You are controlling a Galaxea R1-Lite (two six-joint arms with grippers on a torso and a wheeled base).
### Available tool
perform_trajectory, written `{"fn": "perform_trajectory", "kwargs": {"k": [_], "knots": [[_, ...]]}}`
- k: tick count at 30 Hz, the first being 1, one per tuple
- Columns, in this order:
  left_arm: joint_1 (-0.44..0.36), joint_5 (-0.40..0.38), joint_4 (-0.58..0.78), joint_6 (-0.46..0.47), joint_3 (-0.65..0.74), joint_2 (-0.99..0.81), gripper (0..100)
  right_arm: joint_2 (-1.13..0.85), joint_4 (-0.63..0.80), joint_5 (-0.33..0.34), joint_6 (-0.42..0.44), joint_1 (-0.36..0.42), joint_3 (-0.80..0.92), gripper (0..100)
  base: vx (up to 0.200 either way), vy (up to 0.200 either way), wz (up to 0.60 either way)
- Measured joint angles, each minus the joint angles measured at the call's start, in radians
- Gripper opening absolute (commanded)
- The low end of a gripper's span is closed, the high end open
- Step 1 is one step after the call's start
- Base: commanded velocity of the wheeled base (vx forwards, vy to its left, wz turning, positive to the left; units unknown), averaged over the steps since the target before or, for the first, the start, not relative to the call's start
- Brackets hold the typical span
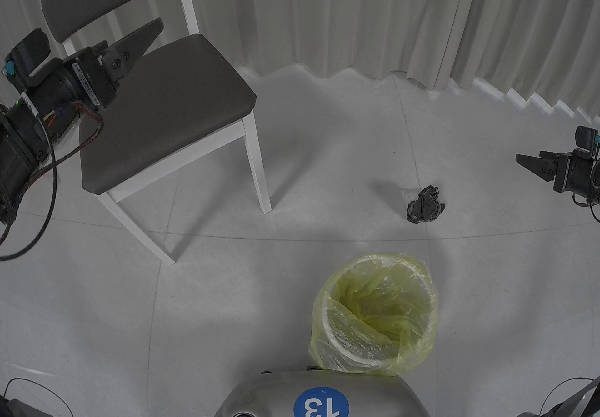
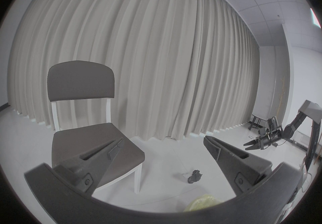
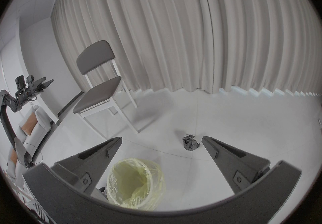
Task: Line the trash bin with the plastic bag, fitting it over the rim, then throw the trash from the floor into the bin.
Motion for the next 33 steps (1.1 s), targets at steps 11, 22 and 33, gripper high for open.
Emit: {"fn": "perform_trajectory", "kwargs": {"k": [11, 22, 33], "knots": [[0.002, -0.007, -0.011, -0.052, 0.013, -0.01, 100, 0.059, -0.004, -0.001, 0.008, -0.011, -0.028, 100, 0.0, 0.0, 0.0], [0.004, -0.044, -0.129, -0.09, 0.07, -0.005, 100, 0.226, -0.021, -0.004, 0.061, -0.02, -0.124, 100, 0.0, 0.0, 0.0], [0.016, -0.068, -0.182, -0.094, 0.114, -0.005, 100, 0.509, -0.291, -0.012, 0.306, 0.018, -0.248, 100, 0.0, 0.0, 0.0]]}}
